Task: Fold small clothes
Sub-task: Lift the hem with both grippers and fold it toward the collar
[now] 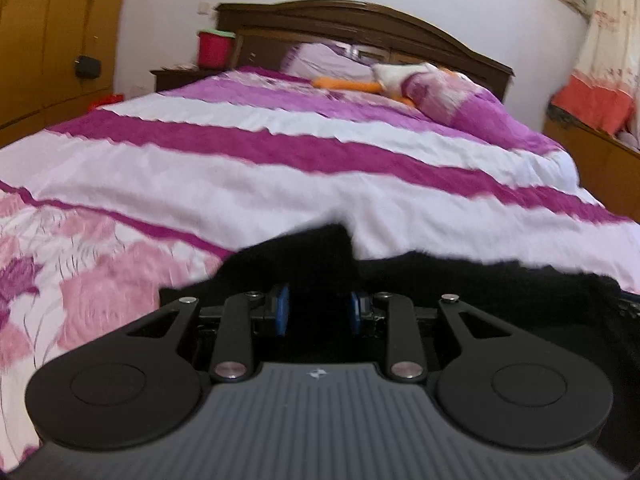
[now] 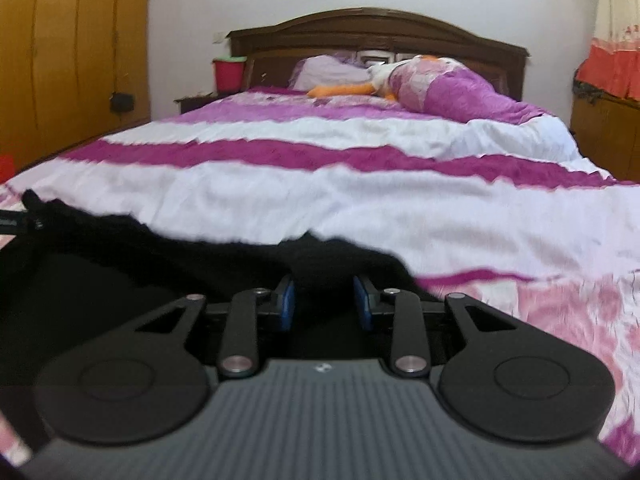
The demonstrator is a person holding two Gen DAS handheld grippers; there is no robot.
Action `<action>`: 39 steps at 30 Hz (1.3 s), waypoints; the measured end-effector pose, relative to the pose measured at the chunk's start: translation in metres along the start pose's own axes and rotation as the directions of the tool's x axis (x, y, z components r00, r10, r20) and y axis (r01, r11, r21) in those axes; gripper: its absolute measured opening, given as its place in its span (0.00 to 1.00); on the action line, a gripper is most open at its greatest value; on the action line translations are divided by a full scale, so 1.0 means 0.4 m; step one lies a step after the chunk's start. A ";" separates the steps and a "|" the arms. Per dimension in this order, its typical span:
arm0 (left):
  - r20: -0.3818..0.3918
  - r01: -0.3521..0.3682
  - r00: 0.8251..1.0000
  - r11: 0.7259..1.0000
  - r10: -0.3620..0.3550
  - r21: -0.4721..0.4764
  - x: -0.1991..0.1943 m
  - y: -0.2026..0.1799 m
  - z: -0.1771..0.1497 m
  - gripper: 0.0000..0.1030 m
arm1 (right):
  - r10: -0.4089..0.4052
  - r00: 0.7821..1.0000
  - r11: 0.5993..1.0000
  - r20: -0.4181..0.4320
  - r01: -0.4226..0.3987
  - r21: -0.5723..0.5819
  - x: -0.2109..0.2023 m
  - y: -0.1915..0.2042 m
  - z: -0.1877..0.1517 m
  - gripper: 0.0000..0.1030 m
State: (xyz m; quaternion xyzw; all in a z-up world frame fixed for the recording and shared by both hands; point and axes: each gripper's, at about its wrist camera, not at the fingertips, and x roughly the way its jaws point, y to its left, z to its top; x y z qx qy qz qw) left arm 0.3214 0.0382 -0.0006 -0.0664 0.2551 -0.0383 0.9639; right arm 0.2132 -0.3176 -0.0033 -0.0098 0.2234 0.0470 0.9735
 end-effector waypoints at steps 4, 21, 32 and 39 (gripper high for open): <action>-0.005 -0.042 0.999 0.999 0.042 -0.010 0.041 0.007 0.019 0.32 | -0.038 0.999 0.999 -0.024 0.038 0.026 0.058 -0.015 0.016 0.33; -0.079 -0.093 0.993 0.996 0.092 -0.003 0.099 0.020 -0.021 0.32 | -0.005 0.999 0.992 0.040 0.000 0.123 -0.015 -0.053 0.037 0.34; -0.086 -0.095 0.992 0.995 0.095 0.006 0.107 0.016 -0.032 0.34 | 0.026 0.997 0.997 -0.067 -0.021 0.079 0.070 -0.029 0.013 0.34; -0.089 -0.098 0.991 0.995 0.100 0.019 0.113 0.013 -0.032 0.36 | 0.027 0.991 0.987 -0.130 -0.006 0.161 0.147 -0.067 -0.010 0.33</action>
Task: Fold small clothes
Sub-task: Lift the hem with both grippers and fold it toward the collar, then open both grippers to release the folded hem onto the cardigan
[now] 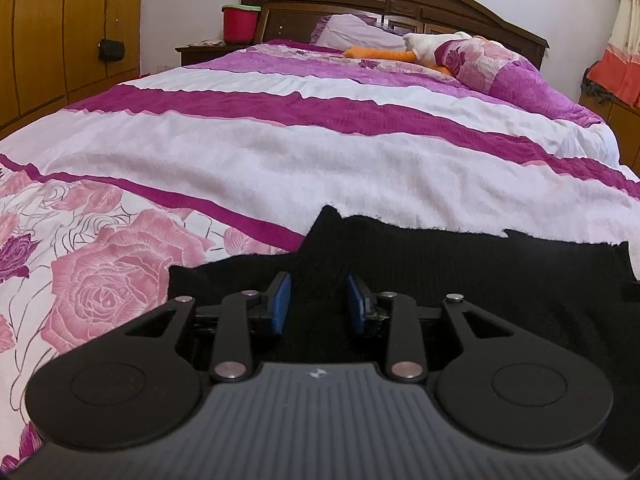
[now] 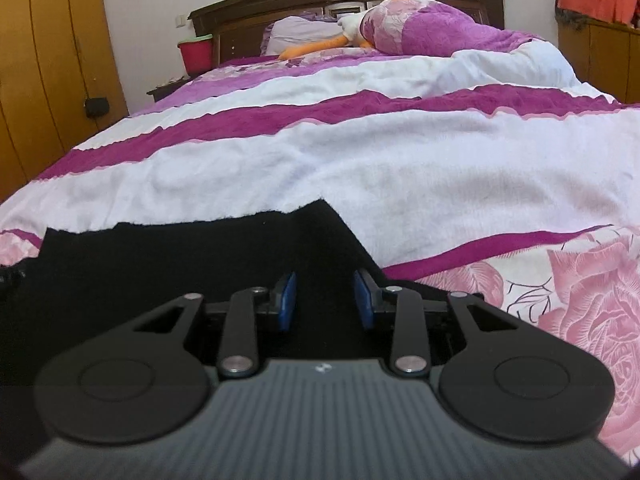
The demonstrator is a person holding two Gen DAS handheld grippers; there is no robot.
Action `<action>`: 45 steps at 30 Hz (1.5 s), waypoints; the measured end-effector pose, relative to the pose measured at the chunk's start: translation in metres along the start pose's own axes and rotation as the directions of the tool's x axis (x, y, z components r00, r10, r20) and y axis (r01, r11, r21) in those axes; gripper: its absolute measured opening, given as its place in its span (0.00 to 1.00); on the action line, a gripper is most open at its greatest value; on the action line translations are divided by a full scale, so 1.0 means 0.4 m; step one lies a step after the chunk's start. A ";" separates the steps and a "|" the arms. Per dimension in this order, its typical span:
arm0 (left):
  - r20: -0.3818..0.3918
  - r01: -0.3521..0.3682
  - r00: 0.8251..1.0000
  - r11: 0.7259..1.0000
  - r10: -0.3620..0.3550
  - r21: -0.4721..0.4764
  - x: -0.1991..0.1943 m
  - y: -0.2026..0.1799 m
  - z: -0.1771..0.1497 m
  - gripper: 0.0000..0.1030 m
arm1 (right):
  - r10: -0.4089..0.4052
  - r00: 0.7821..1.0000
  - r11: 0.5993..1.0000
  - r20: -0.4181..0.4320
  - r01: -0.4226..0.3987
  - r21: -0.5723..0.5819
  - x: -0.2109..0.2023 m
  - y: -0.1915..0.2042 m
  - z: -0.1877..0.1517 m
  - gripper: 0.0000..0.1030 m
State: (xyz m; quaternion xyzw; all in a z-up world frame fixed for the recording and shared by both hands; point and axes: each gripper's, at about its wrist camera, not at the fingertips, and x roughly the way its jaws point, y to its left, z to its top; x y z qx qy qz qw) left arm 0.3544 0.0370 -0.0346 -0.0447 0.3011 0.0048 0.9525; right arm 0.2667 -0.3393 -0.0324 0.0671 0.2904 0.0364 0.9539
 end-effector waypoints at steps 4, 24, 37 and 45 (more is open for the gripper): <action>-0.010 -0.015 1.000 1.000 0.015 0.016 -0.006 -0.007 0.009 0.36 | -0.003 1.000 1.000 0.000 0.003 -0.010 -0.004 0.005 0.002 0.33; -0.060 -0.042 0.997 0.995 0.048 0.095 -0.330 0.006 -0.025 0.70 | -0.046 0.999 0.992 0.019 0.043 0.115 -0.335 -0.028 -0.057 0.65; -0.094 -0.067 0.993 0.992 0.077 0.104 -0.386 0.003 -0.111 0.75 | -0.031 1.000 0.976 0.002 0.030 0.217 -0.382 -0.047 -0.160 0.65; -0.130 -0.091 0.986 0.991 0.103 0.096 -0.343 0.010 -0.146 0.76 | -0.033 0.999 0.972 -0.025 0.038 0.233 -0.348 -0.063 -0.196 0.67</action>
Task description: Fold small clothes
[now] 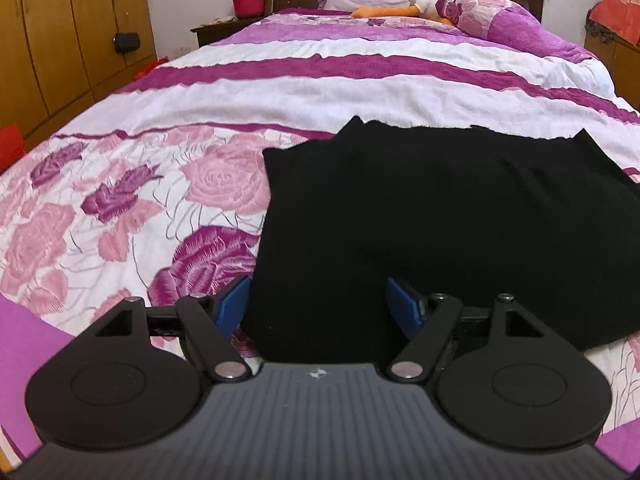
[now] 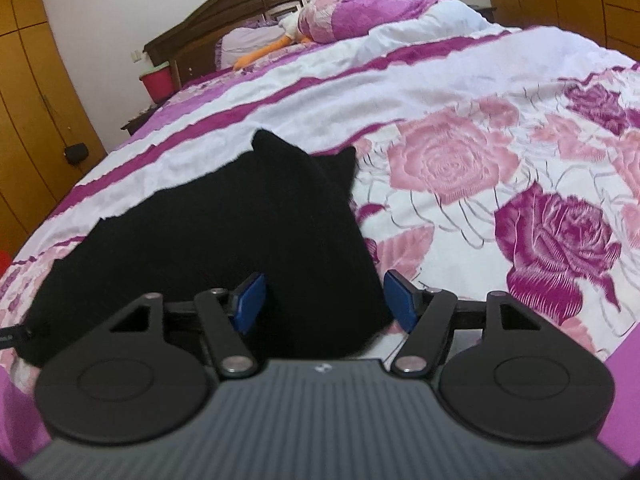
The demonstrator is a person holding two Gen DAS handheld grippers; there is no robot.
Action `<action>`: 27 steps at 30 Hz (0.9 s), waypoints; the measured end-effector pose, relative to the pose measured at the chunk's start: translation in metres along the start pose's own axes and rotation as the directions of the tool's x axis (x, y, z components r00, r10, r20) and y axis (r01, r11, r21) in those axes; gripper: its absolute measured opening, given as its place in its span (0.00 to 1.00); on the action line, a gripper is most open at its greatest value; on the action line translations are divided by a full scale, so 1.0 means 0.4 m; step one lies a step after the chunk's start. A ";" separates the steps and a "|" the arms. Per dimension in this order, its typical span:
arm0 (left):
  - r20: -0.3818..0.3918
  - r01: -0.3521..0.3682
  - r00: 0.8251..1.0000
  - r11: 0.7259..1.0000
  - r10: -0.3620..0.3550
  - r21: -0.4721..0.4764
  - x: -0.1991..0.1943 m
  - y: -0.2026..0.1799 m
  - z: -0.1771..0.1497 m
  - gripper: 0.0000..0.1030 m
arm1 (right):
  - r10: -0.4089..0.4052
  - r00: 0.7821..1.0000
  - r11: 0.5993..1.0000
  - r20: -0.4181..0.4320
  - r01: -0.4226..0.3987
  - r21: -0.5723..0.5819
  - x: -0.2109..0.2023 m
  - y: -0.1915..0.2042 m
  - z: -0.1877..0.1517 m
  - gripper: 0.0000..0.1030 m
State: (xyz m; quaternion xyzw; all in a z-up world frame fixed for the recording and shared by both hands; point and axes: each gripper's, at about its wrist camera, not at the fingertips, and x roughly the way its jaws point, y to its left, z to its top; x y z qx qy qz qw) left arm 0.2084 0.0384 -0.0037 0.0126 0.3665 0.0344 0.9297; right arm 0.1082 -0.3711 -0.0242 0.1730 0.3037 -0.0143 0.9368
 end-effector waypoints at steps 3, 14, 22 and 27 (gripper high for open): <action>-0.010 0.004 1.000 1.000 -0.005 -0.019 0.009 0.006 -0.002 0.78 | 0.012 1.000 1.000 0.003 -0.012 -0.002 0.013 -0.008 -0.014 0.69; -0.002 0.006 1.000 0.999 -0.006 -0.033 0.018 0.007 -0.011 0.81 | 0.034 0.999 0.999 -0.019 -0.034 0.015 0.018 -0.017 -0.012 0.71; -0.004 0.014 1.000 0.999 -0.014 -0.043 0.022 0.011 -0.012 0.83 | 0.147 0.989 0.982 -0.019 -0.144 0.120 0.062 -0.025 0.013 0.74; -0.008 0.011 1.000 0.999 -0.011 -0.042 0.025 0.010 -0.011 0.83 | 0.175 0.984 0.972 0.005 -0.174 0.156 0.092 -0.034 0.006 0.74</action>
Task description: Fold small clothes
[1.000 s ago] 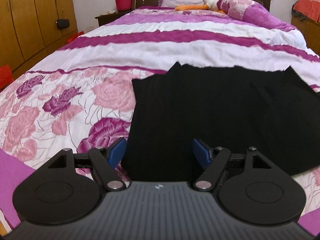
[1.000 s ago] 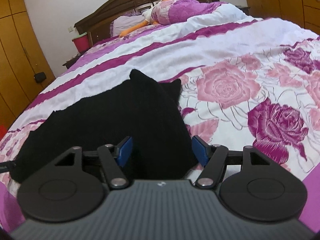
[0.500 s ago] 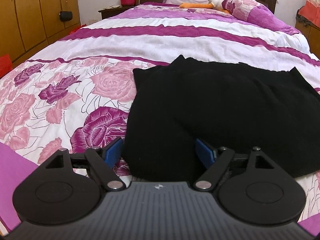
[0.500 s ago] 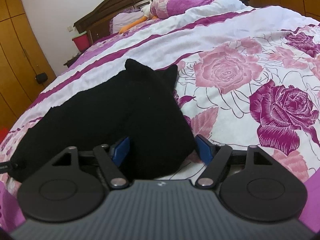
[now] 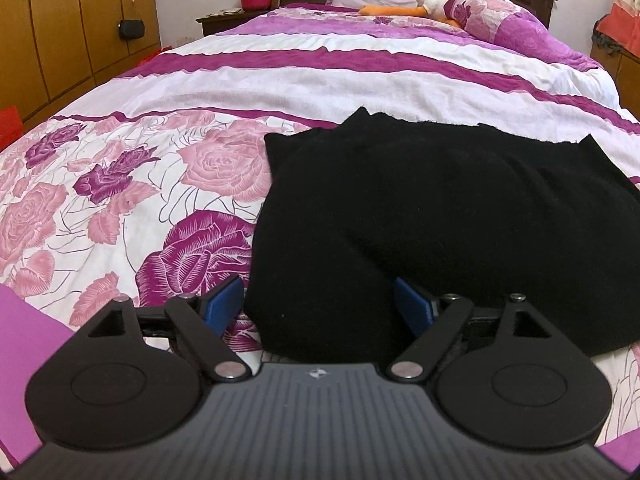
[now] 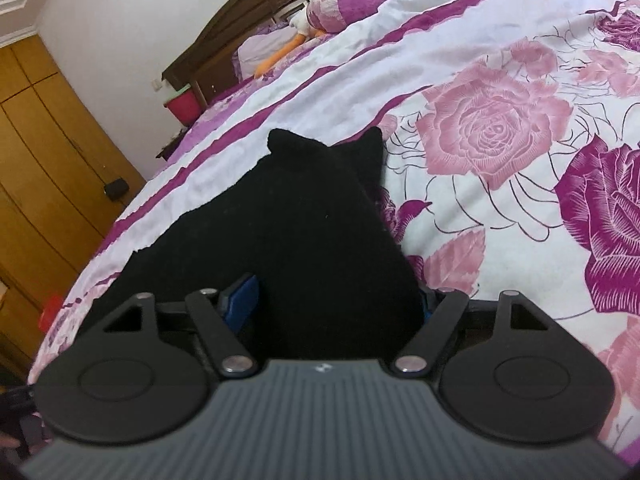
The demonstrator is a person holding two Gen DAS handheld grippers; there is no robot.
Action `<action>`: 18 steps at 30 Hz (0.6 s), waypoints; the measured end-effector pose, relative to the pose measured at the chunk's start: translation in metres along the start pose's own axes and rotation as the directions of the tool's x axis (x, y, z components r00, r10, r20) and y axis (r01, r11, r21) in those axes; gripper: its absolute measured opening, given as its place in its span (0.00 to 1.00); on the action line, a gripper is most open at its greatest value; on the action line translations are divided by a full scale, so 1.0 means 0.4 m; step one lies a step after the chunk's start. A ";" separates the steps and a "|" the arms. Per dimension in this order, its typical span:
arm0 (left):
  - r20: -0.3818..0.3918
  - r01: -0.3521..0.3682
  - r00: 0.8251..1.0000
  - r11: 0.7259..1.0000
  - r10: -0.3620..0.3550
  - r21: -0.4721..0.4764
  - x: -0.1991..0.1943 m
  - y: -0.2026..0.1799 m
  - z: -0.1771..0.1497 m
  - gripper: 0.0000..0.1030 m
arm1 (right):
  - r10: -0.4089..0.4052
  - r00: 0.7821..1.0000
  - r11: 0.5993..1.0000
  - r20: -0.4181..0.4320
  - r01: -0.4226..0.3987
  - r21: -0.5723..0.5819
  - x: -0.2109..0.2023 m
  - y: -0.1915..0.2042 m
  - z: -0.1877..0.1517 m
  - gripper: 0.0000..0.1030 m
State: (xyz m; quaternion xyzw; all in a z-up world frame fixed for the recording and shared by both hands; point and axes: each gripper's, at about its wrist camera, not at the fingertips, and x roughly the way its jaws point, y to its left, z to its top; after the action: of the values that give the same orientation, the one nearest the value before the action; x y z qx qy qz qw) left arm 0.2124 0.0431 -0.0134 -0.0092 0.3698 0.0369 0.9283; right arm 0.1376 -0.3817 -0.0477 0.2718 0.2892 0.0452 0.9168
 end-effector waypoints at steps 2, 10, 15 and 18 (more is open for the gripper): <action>-0.001 0.001 1.000 1.000 -0.001 -0.002 0.001 0.000 0.000 0.84 | -0.004 1.000 1.000 0.007 0.004 -0.022 -0.001 0.006 -0.006 0.74; -0.003 0.004 1.000 1.000 -0.004 -0.007 0.003 0.001 0.000 0.84 | -0.016 0.999 0.997 0.033 0.018 -0.070 0.001 0.012 -0.023 0.74; -0.003 0.005 1.000 1.000 -0.005 -0.008 0.003 0.001 0.000 0.85 | -0.014 0.999 0.997 0.039 0.018 -0.082 0.001 0.017 -0.021 0.80; -0.004 0.007 1.000 1.000 -0.007 -0.009 0.004 0.002 0.000 0.85 | 0.024 0.998 0.999 0.066 -0.023 -0.023 0.000 0.013 -0.006 0.78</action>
State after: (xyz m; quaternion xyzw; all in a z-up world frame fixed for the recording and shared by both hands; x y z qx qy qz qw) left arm 0.2133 0.0439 -0.0145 -0.0145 0.3714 0.0351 0.9277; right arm 0.1367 -0.3763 -0.0466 0.2663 0.2550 0.0502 0.9282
